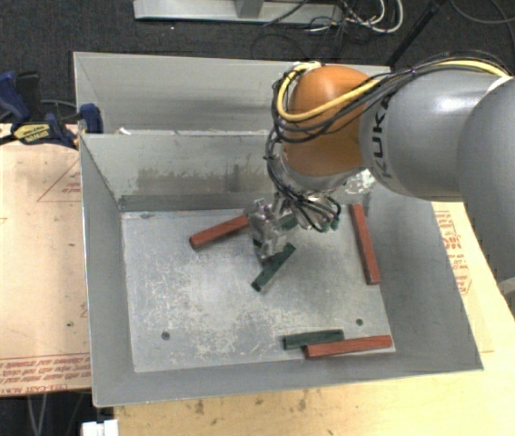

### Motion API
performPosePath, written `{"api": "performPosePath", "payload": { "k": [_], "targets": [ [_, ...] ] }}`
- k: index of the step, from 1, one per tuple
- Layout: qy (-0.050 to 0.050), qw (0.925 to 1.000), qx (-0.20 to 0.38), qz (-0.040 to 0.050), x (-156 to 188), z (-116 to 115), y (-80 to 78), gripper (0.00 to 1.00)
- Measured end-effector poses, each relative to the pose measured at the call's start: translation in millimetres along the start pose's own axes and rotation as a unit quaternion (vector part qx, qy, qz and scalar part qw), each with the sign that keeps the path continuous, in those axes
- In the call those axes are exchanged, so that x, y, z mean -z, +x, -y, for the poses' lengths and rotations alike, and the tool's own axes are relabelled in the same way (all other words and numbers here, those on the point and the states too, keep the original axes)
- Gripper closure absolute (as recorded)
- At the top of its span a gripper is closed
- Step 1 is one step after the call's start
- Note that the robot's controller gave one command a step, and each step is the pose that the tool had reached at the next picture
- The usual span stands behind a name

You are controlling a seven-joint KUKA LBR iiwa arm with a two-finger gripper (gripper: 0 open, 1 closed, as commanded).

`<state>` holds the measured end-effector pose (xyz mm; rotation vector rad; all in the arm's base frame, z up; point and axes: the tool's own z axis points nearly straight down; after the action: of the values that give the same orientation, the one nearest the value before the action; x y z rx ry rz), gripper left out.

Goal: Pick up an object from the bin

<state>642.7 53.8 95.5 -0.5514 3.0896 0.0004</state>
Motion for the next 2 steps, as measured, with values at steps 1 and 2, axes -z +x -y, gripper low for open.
{"api": "performPosePath", "payload": {
  "k": [1, 2],
  "targets": [
    [0.0, 0.9977, 0.068, -0.0002, 24.3, 32.1, 21.8, 1.0],
    [-0.001, 0.9977, 0.068, -0.0003, 23.7, 30.7, 21.5, 0.0]
  ]
}}
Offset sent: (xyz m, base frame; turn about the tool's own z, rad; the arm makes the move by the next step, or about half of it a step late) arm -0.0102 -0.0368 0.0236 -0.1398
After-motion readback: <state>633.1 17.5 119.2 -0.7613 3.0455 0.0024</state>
